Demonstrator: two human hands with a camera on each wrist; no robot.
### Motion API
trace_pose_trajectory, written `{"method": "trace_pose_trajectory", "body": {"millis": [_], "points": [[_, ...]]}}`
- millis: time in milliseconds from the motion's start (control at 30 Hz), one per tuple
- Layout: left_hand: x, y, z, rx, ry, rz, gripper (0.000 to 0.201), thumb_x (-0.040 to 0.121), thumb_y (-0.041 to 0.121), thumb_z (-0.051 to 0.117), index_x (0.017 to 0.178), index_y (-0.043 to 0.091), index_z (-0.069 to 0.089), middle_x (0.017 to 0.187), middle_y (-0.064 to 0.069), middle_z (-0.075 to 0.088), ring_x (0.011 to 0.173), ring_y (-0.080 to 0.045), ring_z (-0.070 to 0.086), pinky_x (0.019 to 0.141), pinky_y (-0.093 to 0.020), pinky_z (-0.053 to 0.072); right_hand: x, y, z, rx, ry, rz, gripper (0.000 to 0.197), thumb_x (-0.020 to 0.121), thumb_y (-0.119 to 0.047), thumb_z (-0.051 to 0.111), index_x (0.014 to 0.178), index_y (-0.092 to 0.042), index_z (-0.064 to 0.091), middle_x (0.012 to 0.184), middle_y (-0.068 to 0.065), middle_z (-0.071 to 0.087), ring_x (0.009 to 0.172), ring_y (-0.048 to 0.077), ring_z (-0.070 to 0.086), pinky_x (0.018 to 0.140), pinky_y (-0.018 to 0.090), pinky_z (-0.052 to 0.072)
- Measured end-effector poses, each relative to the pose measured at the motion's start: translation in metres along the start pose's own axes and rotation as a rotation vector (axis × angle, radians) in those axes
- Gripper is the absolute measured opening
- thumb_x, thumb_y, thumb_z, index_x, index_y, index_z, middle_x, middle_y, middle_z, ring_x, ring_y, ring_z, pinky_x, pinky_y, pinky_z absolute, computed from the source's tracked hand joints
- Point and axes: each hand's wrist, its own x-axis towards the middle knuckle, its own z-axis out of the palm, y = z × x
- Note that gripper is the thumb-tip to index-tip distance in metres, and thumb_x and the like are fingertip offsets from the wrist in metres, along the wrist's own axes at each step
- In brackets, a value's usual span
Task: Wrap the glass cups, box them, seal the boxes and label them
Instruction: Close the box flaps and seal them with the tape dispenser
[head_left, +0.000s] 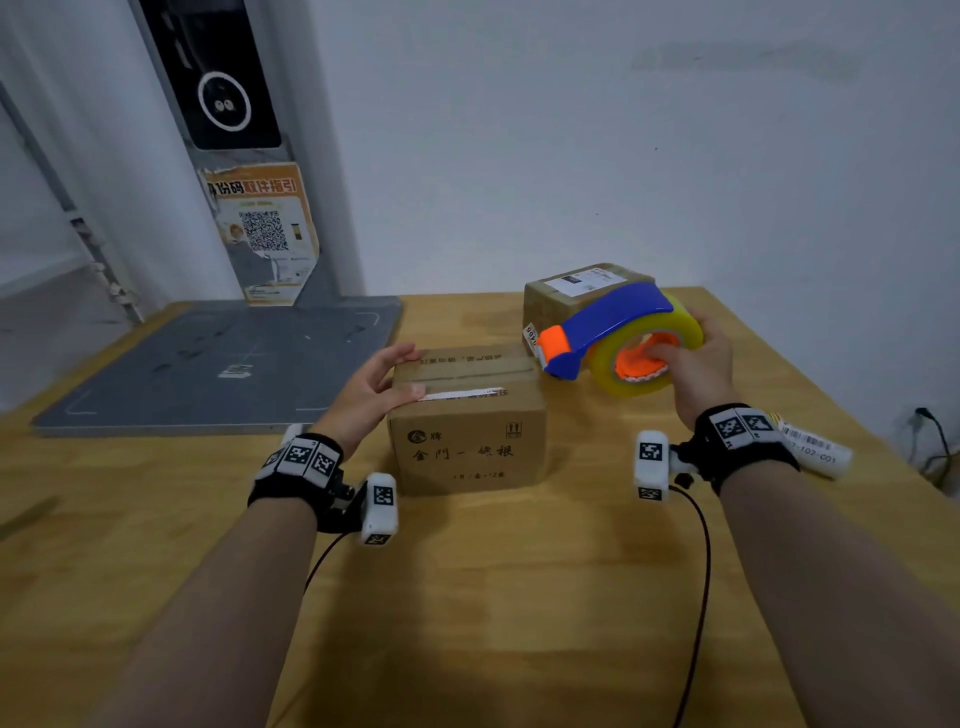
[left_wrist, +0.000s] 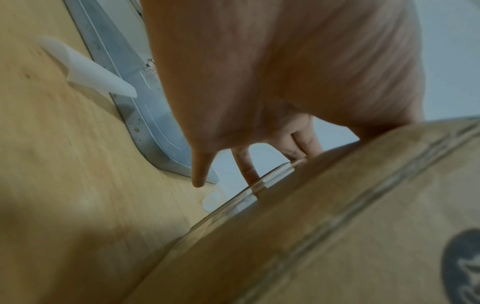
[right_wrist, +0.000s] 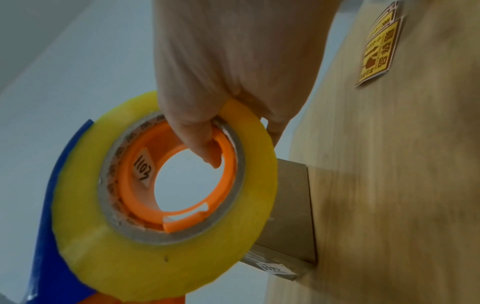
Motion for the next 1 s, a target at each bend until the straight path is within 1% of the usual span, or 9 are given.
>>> {"method": "trace_pose_trajectory", "body": {"millis": [267,367,567,700,767,833,867,933,1000], "points": [[-0.002,0.000,0.000,-0.001,0.005,-0.010,0.063,0.090,0.017,0.075,0.146,0.029,0.050,0.143,0.015,0.059,0.123,-0.010,0.062,0.095,-0.032,0.057,-0.006,0.031,0.000,-0.052,0.007,0.065,0.061,0.078,0.010,0.073,0.131,-0.017,0.060,0.097,0.001,0.070,0.089,0.017,0.067,0.077,0.034,0.055],[-0.002,0.003,-0.001,0.029,-0.005,-0.014,0.060,0.089,0.020,0.076,0.143,0.032,0.052,0.140,0.016,0.060,0.123,-0.011,0.062,0.099,-0.036,0.056,-0.011,0.042,0.003,-0.109,0.008,0.056,0.052,0.079,0.009,0.073,0.123,-0.016,0.061,0.094,0.000,0.067,0.087,0.018,0.065,0.075,0.035,0.053],[0.001,0.026,-0.011,0.346,-0.061,-0.089,0.050,0.082,0.046,0.082,0.127,0.051,0.062,0.140,0.008,0.056,0.133,-0.020,0.052,0.111,-0.047,0.045,-0.018,0.045,0.000,-0.175,-0.031,0.028,0.053,0.078,0.006,0.077,0.121,-0.019,0.058,0.094,-0.001,0.067,0.087,0.016,0.065,0.071,0.032,0.052],[0.004,0.056,0.004,0.853,-0.065,-0.052,0.068,0.092,0.036,0.074,0.152,0.028,0.043,0.154,0.000,0.046,0.147,-0.025,0.034,0.121,-0.050,0.029,-0.021,0.044,-0.001,-0.235,-0.044,0.004,0.055,0.078,0.007,0.078,0.122,-0.018,0.055,0.101,0.000,0.066,0.092,0.018,0.065,0.075,0.034,0.053],[-0.002,0.072,0.024,1.053,-0.110,-0.002,0.052,0.098,0.038,0.065,0.145,0.024,0.047,0.144,-0.002,0.052,0.143,-0.028,0.039,0.122,-0.055,0.025,-0.024,0.044,0.000,-0.255,-0.045,-0.010,0.056,0.078,0.008,0.077,0.121,-0.018,0.054,0.103,0.002,0.065,0.094,0.021,0.065,0.078,0.037,0.055],[-0.009,0.078,0.045,1.033,-0.243,-0.025,0.045,0.100,0.044,0.060,0.139,0.025,0.051,0.134,0.004,0.053,0.139,-0.028,0.044,0.119,-0.053,0.031,-0.028,0.046,0.004,-0.270,-0.046,-0.017,0.055,0.078,0.008,0.076,0.119,-0.020,0.053,0.105,0.004,0.066,0.096,0.024,0.065,0.082,0.041,0.056],[-0.012,0.078,0.056,1.021,-0.312,-0.044,0.056,0.099,0.048,0.059,0.147,0.025,0.045,0.145,0.003,0.048,0.146,-0.029,0.037,0.121,-0.052,0.030,-0.031,0.047,0.007,-0.275,-0.041,-0.020,0.053,0.079,0.008,0.075,0.118,-0.021,0.054,0.106,0.006,0.066,0.097,0.024,0.066,0.084,0.042,0.057],[-0.013,0.075,0.077,1.070,-0.369,-0.065,0.081,0.098,0.055,0.058,0.162,0.019,0.024,0.170,0.000,0.019,0.158,-0.024,0.012,0.126,-0.052,0.017,-0.037,0.048,0.014,-0.281,-0.041,-0.033,0.051,0.080,0.007,0.073,0.116,-0.024,0.053,0.108,0.008,0.067,0.097,0.025,0.066,0.084,0.042,0.057],[-0.009,0.074,0.090,1.100,-0.335,-0.045,0.082,0.098,0.057,0.056,0.162,0.018,0.023,0.172,-0.001,0.014,0.158,-0.022,0.009,0.126,-0.054,0.013,-0.042,0.047,0.022,-0.282,-0.066,-0.050,0.049,0.081,0.007,0.072,0.114,-0.025,0.053,0.107,0.007,0.066,0.097,0.024,0.066,0.080,0.038,0.055]]}}
